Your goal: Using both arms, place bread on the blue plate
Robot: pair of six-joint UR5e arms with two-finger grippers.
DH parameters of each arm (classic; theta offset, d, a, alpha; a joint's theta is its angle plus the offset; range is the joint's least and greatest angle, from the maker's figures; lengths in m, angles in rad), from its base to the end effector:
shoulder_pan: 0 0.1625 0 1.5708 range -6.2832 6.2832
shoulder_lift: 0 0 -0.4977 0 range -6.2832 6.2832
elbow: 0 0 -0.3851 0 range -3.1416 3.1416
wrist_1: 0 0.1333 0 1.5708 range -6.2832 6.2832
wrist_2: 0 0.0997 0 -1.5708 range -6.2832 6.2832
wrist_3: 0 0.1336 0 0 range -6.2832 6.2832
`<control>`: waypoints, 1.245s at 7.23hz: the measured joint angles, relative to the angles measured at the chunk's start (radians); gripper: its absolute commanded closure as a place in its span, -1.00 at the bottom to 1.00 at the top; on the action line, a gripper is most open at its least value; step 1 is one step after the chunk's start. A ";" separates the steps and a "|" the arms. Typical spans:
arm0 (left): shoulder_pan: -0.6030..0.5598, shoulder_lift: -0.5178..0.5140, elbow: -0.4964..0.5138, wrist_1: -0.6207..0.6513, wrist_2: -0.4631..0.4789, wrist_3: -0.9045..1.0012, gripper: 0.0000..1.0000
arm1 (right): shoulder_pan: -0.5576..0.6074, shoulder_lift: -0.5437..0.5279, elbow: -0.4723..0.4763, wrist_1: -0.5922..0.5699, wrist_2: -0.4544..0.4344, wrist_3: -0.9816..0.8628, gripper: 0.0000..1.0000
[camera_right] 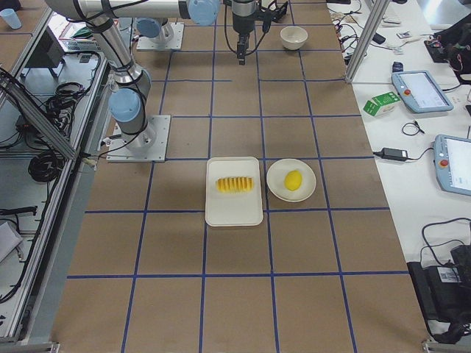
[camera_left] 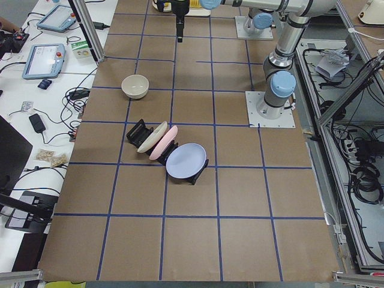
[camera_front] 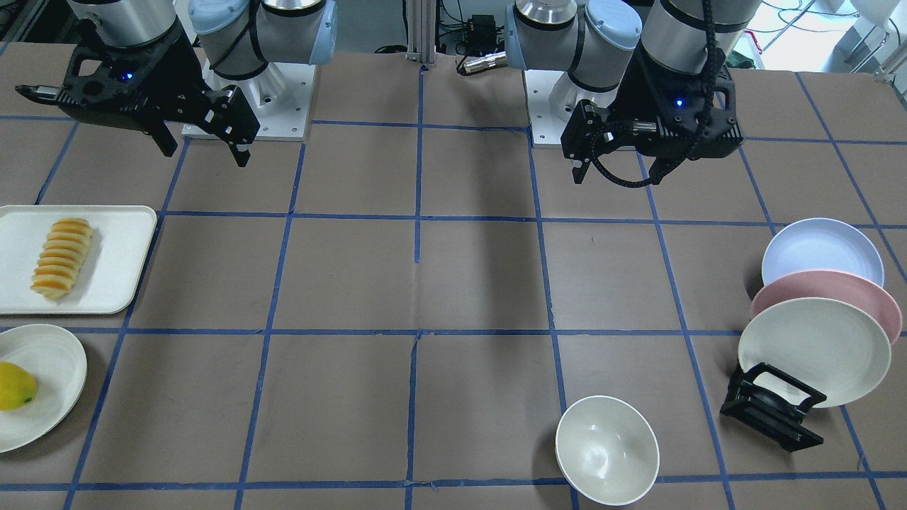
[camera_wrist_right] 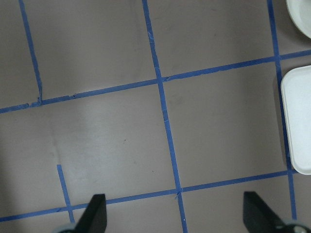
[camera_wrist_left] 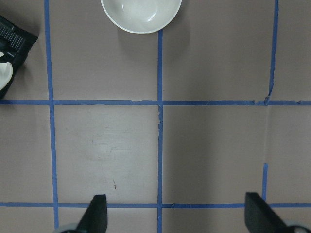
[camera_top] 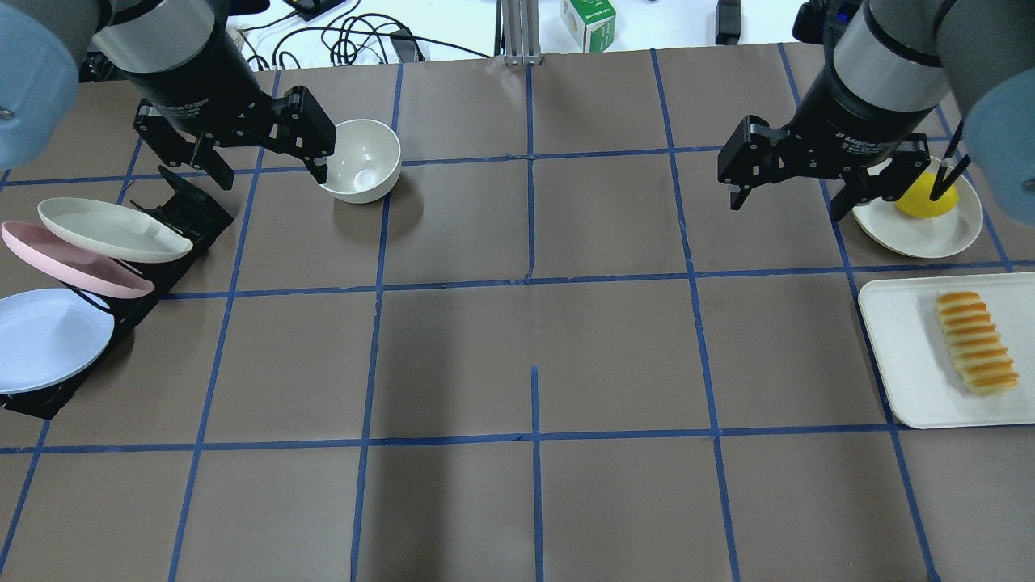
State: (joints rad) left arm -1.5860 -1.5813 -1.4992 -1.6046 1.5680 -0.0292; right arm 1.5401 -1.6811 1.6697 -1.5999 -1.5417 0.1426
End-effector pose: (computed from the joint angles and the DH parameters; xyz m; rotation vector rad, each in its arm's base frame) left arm -0.1412 -0.4908 0.5529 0.0219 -3.1378 0.0427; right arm 0.1238 -0.4393 0.5322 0.2682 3.0981 -0.0604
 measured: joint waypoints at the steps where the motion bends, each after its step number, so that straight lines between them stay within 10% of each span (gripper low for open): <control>1: 0.000 0.003 -0.003 0.000 0.000 0.000 -1.00 | 0.000 -0.001 0.001 0.000 0.000 0.000 -1.00; 6: 0.074 0.048 0.001 -0.034 0.041 -0.001 -1.00 | -0.010 0.002 0.008 -0.001 -0.012 -0.004 -1.00; 9: 0.407 0.078 -0.017 -0.020 0.113 0.011 -1.00 | -0.140 0.007 0.017 -0.006 -0.020 -0.022 -1.00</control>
State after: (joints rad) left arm -1.1791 -1.5028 -1.5167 -1.6242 1.6813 -0.0180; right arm 1.4005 -1.6742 1.6865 -1.6056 -1.5616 0.1209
